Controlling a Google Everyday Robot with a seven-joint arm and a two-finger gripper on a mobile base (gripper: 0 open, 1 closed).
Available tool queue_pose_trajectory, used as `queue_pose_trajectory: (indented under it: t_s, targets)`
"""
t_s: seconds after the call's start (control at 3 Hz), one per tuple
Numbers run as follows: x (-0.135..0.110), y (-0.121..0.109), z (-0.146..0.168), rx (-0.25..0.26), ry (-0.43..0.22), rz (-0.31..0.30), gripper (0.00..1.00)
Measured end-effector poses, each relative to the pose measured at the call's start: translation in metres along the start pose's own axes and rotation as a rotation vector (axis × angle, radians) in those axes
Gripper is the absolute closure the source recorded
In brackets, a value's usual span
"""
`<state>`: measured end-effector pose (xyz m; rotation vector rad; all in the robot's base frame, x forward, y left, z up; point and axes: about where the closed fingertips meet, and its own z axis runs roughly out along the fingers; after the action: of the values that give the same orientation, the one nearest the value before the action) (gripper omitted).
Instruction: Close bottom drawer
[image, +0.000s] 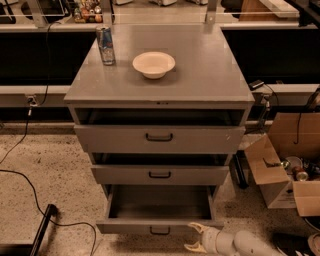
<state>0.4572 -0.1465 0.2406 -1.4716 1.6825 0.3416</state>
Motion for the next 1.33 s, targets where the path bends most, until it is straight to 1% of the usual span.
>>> queue_pose_trajectory:
  t_s: [0.33, 0.67, 1.0, 1.33]
  targets:
    - [0.017, -0.002, 0.012, 0.008, -0.006, 0.005, 0.73]
    - [0.015, 0.0, 0.013, 0.004, -0.009, 0.006, 0.96]
    - [0.032, 0.01, 0.034, -0.036, 0.007, 0.047, 1.0]
    - [0.057, 0.017, 0.067, -0.05, 0.005, 0.078, 1.0]
